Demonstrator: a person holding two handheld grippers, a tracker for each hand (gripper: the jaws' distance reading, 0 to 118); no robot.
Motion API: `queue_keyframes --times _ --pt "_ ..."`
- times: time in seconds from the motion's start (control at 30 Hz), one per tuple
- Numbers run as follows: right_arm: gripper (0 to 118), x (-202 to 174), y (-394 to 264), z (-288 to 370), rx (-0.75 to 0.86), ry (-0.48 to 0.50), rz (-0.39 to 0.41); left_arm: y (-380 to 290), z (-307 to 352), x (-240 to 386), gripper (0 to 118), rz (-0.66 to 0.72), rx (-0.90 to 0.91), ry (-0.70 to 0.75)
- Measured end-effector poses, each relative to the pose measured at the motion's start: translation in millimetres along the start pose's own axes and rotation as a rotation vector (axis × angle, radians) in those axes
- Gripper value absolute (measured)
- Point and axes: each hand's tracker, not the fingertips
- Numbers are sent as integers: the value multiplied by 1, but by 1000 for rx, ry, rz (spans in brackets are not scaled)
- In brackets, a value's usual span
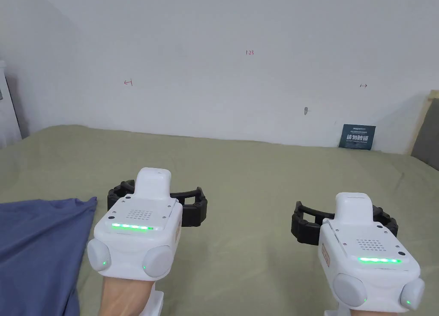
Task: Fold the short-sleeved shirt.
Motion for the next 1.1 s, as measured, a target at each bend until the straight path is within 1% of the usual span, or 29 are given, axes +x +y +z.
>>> queue_keyframes --times 0.13,0.17,0.2,0.23,0.27,0.3,0.33,0.37,0.4,0.43,0.47,0.57,0.77,0.87,0.93,1.03,1.1 --pt "118 -1 1 -1 1 7 -1 1 -2 0 118 2 -8 -7" --pt "115 -1 1 -1 3 8 1 1 -2 0 118 2 -10 -9" --pt "105 -1 2 0 3 13 2 1 -2 0 117 2 -15 -14" --pt "81 0 3 2 4 25 -2 1 -2 0 106 -2 -26 -19" --pt "24 -1 3 3 7 28 -2 1 -3 0 62 -7 -43 -51" --pt "0 -2 3 3 12 14 11 1 -4 1 0 -12 -61 -68" --pt "0 -4 3 2 6 -36 39 0 -5 3 0 -18 -56 -45" --pt "0 -5 2 1 48 -66 20 -1 -7 4 0 -16 -50 -26" --pt "0 -4 3 -1 21 -29 14 -1 -8 1 0 -17 -52 -32" --pt "0 -3 5 -2 3 -23 2 0 -9 -2 0 -4 -58 -36" --pt "0 -3 5 -2 5 -28 -2 0 -9 0 0 10 -62 -44" --pt "0 -2 6 -5 0 -38 21 1 -12 -1 0 4 -61 -41" --pt "0 0 5 -6 -26 -46 15 2 -9 -6 0 -4 -53 -27" --pt "0 -10 5 -9 -32 -31 22 1 -8 -21 0 12 -58 0" --pt "0 -24 6 -13 -34 13 24 0 -3 -39 0 9 -62 34" --pt "0 -63 10 -23 -28 107 38 -1 10 -75 1 22 -58 131" --pt "0 -97 14 -28 -29 195 8 0 26 -108 1 39 -57 208"
